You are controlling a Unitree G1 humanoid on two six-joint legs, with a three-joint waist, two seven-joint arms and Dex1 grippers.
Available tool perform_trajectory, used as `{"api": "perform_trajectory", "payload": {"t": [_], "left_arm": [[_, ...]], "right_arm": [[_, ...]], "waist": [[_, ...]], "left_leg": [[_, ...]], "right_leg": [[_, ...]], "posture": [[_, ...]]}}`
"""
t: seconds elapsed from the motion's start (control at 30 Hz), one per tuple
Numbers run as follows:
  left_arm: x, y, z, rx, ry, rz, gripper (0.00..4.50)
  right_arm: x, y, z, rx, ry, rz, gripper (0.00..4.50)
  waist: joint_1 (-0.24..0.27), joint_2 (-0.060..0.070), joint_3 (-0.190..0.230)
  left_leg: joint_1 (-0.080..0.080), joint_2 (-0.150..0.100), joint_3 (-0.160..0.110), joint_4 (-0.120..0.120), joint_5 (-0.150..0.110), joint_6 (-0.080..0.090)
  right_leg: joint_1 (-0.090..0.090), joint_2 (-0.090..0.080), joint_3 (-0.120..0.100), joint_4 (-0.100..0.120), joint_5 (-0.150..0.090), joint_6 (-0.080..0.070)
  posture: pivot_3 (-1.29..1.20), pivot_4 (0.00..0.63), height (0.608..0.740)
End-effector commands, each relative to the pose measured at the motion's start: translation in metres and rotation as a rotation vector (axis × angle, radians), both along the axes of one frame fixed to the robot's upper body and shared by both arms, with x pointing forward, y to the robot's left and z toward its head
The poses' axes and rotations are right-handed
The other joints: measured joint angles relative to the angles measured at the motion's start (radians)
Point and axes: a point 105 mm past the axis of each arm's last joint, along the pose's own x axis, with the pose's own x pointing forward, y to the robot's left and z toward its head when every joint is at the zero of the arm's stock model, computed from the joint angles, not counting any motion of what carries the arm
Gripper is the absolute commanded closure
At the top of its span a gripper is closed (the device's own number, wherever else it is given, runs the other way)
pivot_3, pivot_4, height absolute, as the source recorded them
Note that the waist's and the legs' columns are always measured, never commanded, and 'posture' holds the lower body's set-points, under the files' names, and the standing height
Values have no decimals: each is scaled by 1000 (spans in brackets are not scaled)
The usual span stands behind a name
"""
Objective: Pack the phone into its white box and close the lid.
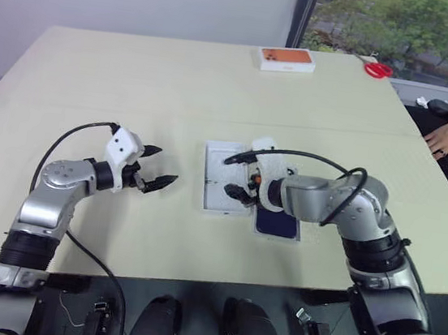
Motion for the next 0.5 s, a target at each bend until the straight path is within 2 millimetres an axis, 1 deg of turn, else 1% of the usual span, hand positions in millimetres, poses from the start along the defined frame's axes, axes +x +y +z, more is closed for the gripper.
{"api": "perform_trajectory", "payload": {"t": [0.03,0.13,0.17,0.3,0.47,0.5], "left_arm": [[1,5,18,-25,-59,17,0],[1,7,19,-24,-61,24,0],[2,9,19,-24,-62,31,0],[2,14,21,-27,-66,52,0],[6,24,28,-47,-82,103,0],[6,27,29,-53,-83,114,0]], "right_arm": [[5,0,8,1,-21,-18,2865],[6,-1,5,-18,-16,-30,4405],[7,-3,4,-33,-16,-36,4466],[7,-4,2,-39,-9,-47,4466],[7,-5,6,11,-2,-68,4466],[6,-4,8,54,13,-69,4466]], "waist": [[0,0,0],[0,0,0],[-1,0,0],[-1,0,0],[-1,0,0],[-1,0,0]], "left_leg": [[0,0,0,0,0,0],[0,0,0,0,0,0],[0,0,0,0,0,0],[0,0,0,0,0,0],[0,0,0,0,0,0],[0,0,0,0,0,0]], "right_leg": [[0,0,0,0,0,0],[0,0,0,0,0,0],[0,0,0,0,0,0],[0,0,0,0,0,0],[0,0,0,0,0,0],[0,0,0,0,0,0]], "posture": [[0,150,740],[0,150,740],[0,150,740],[0,150,740],[0,150,740],[0,150,740]]}}
